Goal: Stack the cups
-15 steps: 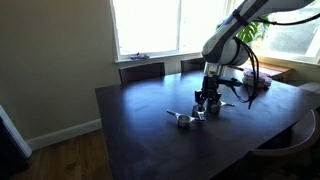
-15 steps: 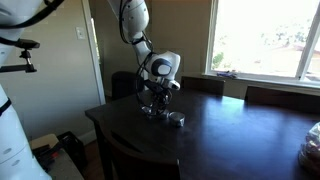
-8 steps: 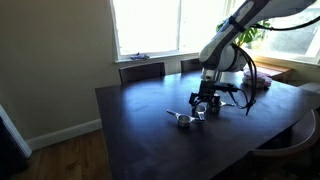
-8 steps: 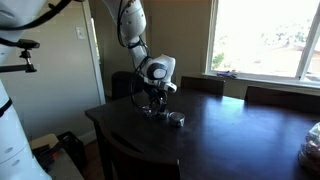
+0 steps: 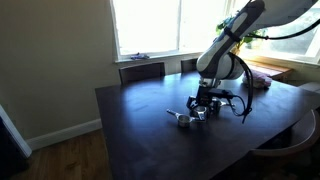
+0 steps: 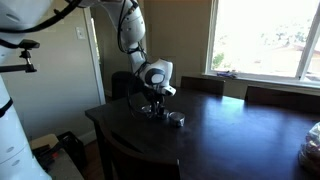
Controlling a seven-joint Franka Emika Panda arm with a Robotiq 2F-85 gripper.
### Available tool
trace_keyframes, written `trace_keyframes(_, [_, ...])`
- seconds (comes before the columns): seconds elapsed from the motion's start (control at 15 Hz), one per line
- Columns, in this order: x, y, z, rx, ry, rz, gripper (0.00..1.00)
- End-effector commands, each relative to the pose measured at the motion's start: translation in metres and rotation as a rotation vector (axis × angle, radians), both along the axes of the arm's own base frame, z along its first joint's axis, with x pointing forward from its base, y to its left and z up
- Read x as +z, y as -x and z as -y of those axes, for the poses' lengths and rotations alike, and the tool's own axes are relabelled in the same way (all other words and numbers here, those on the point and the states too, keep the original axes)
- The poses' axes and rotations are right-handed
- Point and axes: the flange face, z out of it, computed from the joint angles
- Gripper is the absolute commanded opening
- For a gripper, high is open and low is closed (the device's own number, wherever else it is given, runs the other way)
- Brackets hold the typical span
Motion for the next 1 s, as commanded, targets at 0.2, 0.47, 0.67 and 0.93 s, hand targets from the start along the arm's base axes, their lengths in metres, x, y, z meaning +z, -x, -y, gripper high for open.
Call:
trace_keyframes(0.2, [0.000, 0.000, -0.005, -0.067, 0.035, 0.031, 0.48])
trace_keyframes(0.47, [0.007, 0.001, -0.006, -0.054, 0.052, 0.054, 0.22])
trace_keyframes(0.67, [0.010, 0.003, -0.009, -0.035, 0.070, 0.070, 0.08])
trace_keyframes(0.93, [0.017, 0.003, -0.014, -0.006, 0.098, 0.107, 0.04])
